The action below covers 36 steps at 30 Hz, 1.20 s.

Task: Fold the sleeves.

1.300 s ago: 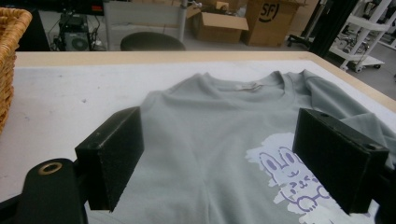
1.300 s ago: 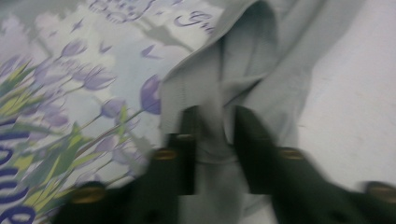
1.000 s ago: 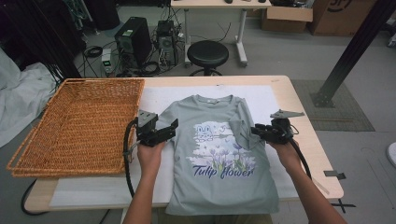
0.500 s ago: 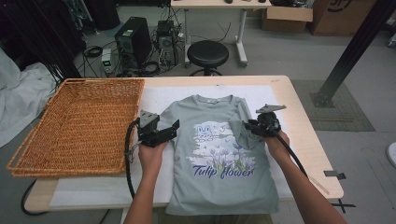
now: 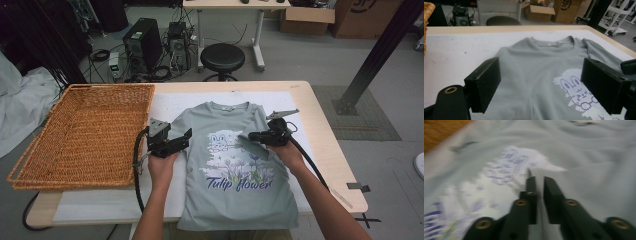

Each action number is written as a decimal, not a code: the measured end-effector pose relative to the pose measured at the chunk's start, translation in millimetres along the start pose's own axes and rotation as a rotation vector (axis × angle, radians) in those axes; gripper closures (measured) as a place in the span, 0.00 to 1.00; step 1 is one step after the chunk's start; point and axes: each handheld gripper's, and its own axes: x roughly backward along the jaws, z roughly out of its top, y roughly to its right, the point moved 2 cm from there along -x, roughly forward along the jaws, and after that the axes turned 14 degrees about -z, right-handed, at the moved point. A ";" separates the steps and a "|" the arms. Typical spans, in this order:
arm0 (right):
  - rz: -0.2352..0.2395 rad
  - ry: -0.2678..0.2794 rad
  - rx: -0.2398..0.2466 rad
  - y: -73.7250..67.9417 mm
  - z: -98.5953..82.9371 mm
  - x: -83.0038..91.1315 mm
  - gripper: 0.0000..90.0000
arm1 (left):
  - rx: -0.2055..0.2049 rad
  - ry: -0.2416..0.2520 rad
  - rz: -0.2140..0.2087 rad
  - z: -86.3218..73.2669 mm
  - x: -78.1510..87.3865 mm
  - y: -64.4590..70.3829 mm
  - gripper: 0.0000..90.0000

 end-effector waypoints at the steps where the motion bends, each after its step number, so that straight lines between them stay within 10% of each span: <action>1: 0.058 0.000 -0.021 -2.7 0.7 -0.5 0.81 | 0.000 -0.001 0.000 0.0 -0.2 -0.4 0.19; 4: -0.002 0.037 -0.077 8.0 3.6 11.9 0.79 | 0.002 0.000 -0.001 0.0 -0.6 0.0 0.19; 9: -0.348 -0.043 -0.018 41.2 -8.7 29.1 0.71 | 0.000 0.002 -0.005 -0.1 -1.1 1.0 0.19; 12: -0.387 -0.089 -0.013 47.7 -21.8 25.1 0.66 | 0.003 0.001 -0.004 -0.7 -1.2 0.6 0.19; 15: -0.356 -0.113 0.007 48.6 -34.0 16.8 0.83 | 0.002 -0.002 -0.004 -1.4 -1.0 0.2 0.19; 18: -0.521 -0.113 0.076 49.9 -35.5 20.6 1.00 | 0.002 -0.004 -0.001 -2.0 -0.8 -0.1 0.19; 20: -0.472 -0.105 -0.023 57.8 -39.6 21.2 0.93 | 0.005 -0.006 0.005 -3.2 -1.1 0.0 0.19; 25: -0.416 0.055 -0.016 57.3 -28.5 23.2 0.76 | 0.013 -0.008 0.020 -9.1 -0.1 1.0 0.19; 28: -0.331 0.040 -0.100 58.7 -22.6 10.3 0.72 | 0.020 -0.006 0.044 -13.6 1.0 0.3 0.19; 32: -0.386 -0.002 -0.058 57.7 -27.9 -3.6 0.94 | 0.023 -0.020 0.058 -19.3 1.3 -0.2 0.19; 36: -0.419 0.003 -0.144 64.8 -29.2 -1.7 0.88 | 0.024 -0.052 0.098 -24.4 0.5 -2.0 0.19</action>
